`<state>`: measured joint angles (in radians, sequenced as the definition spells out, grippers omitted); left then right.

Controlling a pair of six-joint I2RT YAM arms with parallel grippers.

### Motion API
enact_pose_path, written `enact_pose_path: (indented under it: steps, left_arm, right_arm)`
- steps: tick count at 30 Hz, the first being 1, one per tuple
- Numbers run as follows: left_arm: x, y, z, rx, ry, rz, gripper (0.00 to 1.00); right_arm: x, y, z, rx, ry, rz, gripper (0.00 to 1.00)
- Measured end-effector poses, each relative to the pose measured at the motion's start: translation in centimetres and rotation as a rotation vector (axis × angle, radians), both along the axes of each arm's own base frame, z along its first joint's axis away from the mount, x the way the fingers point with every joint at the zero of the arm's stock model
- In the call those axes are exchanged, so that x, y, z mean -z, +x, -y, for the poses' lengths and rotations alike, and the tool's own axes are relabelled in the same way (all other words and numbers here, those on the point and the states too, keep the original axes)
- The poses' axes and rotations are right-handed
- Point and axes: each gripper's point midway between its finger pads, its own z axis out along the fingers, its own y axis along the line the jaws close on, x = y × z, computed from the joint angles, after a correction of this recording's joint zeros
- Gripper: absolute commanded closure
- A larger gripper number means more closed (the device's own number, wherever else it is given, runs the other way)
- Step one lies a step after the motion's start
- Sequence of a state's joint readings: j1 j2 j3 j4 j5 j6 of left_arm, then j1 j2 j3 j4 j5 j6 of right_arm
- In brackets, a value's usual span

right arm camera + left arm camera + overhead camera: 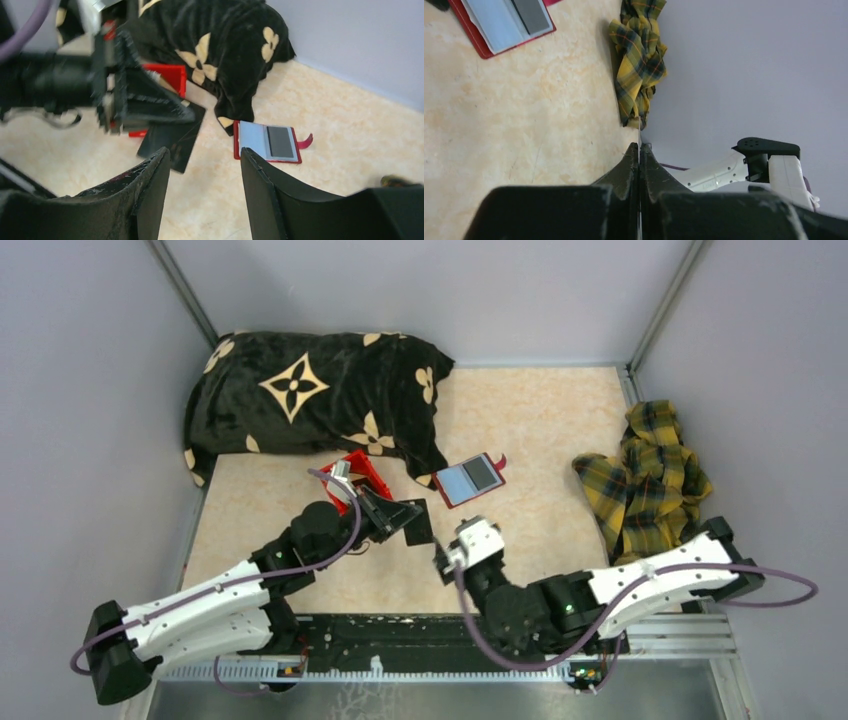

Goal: Put the credit cards into the card holder
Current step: Pick up the credit card from the storage box.

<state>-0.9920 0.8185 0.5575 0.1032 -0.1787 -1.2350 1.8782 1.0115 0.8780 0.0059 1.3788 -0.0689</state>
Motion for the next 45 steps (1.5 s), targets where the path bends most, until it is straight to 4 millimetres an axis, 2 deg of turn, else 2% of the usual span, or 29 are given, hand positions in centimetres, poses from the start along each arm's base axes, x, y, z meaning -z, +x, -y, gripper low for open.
enact_pose_path:
  steps: [5, 8, 11, 14, 18, 21, 23, 30, 38, 45]
  left_arm:
    - [1.8, 1.4, 0.3, -0.040, 0.022, 0.087, 1.00]
    - [2.5, 2.1, 0.7, -0.051, 0.032, 0.139, 1.00]
    - [2.2, 2.7, 1.2, -0.058, 0.026, 0.195, 1.00]
    - [1.4, 3.3, 1.6, -0.067, 0.009, 0.254, 1.00]
    - [1.0, 4.5, 2.0, -0.081, -0.009, 0.296, 1.00]
    - [1.7, 6.2, 2.1, -0.086, -0.005, 0.292, 1.00]
    - [2.4, 7.4, 2.1, -0.088, -0.001, 0.280, 1.00]
    - [3.6, 10.6, 2.3, -0.044, -0.091, 0.220, 1.00]
    - [3.4, 11.2, 4.3, 0.075, -0.222, 0.181, 1.00]
    - [3.7, 11.1, 5.0, 0.127, -0.273, 0.154, 1.00]
  right_arm:
    - [-1.4, 4.6, 3.2, 0.082, 0.286, -0.143, 0.46]
    - [-1.3, 7.7, 5.1, 0.129, 0.428, -0.201, 0.47]
    - [-0.8, 10.8, 6.5, 0.159, 0.534, -0.254, 0.47]
    - [0.5, 13.4, 6.9, 0.154, 0.609, -0.322, 0.48]
    - [4.4, 15.9, 6.3, 0.090, 0.667, -0.474, 0.48]
    - [7.2, 16.3, 5.1, 0.027, 0.678, -0.595, 0.49]
    - [8.0, 16.1, 4.2, -0.044, 0.700, -0.658, 0.49]
    - [8.2, 16.0, 2.9, -0.252, 0.789, -0.754, 0.50]
    - [9.6, 15.9, 2.1, -0.376, 0.815, -0.831, 0.52]
    - [10.6, 16.1, 1.7, -0.426, 0.837, -0.865, 0.60]
